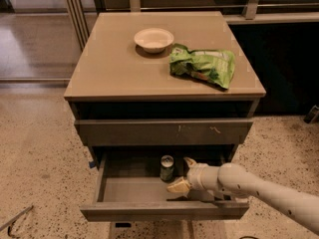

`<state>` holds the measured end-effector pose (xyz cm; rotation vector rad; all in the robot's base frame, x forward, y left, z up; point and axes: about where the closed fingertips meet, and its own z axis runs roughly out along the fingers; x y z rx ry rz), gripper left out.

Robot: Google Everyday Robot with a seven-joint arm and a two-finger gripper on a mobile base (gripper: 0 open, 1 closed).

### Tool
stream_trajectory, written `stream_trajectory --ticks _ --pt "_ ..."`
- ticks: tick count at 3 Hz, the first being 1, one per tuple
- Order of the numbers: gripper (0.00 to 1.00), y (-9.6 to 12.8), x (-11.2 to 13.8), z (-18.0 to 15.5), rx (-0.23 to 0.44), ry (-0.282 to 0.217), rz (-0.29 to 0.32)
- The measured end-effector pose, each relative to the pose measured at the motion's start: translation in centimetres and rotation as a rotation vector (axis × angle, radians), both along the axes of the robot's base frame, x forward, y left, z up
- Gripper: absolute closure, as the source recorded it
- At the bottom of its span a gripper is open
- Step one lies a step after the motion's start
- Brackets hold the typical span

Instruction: Pick green can from middle drawer and place on counter

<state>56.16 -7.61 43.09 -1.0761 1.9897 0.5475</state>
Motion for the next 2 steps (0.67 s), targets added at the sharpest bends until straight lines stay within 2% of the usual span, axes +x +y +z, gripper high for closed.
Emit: stream_trajectory --ticks 2 --pt "0.19 2.5 1.8 -1.0 0.037 -0.027 0.041"
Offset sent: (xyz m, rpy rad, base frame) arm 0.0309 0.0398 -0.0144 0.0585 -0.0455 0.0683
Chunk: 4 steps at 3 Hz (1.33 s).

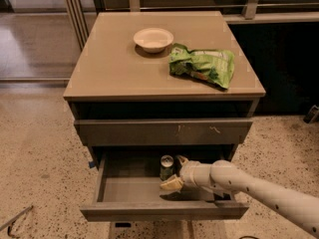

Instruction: Pick green can from middle drawer and place on counter

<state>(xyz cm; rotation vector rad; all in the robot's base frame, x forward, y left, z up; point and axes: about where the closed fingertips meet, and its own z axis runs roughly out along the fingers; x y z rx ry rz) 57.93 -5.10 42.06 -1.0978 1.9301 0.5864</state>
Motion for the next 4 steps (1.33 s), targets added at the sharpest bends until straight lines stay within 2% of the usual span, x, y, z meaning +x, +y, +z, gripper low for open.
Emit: stream_trajectory --ticks 2,3,4 --pt "0.20 2.7 1.8 -0.2 0.052 -0.040 0.037" --pt "0.39 2.7 1.8 -0.2 0.052 -0.040 0.037" --pt "0.62 2.7 1.8 -0.2 0.052 -0.040 0.037"
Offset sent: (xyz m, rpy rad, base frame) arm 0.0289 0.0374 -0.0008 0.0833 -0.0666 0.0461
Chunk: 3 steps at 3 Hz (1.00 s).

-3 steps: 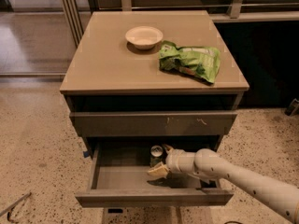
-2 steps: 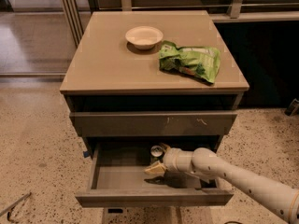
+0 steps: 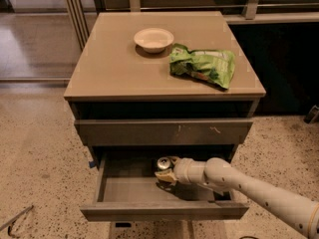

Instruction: Pick green can from middle drawer and place on counter

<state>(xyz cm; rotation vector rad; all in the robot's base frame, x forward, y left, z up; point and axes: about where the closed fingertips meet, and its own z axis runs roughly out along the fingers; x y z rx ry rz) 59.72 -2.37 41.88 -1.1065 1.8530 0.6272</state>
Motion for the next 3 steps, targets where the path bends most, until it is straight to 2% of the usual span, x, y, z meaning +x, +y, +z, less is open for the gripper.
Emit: stream_trajectory --ticks 1,2,3 --pt "0.86 0.01 0.00 0.00 0.000 0.000 0.000" --pt "1.00 0.01 0.00 0.00 0.000 0.000 0.000" --pt "1.00 0.02 -0.01 0.01 0.000 0.000 0.000"
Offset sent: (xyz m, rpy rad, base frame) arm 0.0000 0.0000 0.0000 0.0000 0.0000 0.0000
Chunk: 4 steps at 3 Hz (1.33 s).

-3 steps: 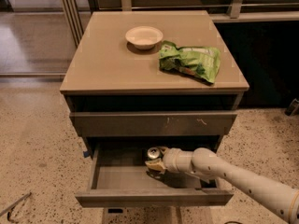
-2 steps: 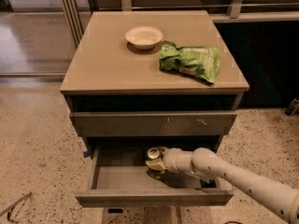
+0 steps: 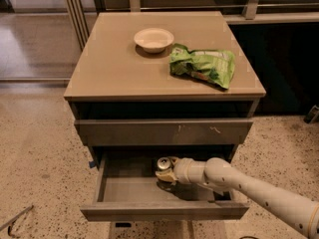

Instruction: Pick green can from middle drawer and place on counter

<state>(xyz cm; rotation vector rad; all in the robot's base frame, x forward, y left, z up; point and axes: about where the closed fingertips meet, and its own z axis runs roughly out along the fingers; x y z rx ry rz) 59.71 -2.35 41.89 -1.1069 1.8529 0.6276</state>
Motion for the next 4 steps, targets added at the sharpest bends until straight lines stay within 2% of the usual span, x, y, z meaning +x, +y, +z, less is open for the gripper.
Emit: stream_trajectory --ticks 1,2,3,4 --pt "1.00 0.6 -0.6 1.5 -0.010 0.007 0.033" --pt "1.00 1.4 -1.7 5.3 -0.011 0.004 0.037" --pt "1.00 2.5 -3.6 10.4 -0.004 0.008 0.030" --pt "1.00 3.7 -5.8 19.1 0.000 0.001 0.016"
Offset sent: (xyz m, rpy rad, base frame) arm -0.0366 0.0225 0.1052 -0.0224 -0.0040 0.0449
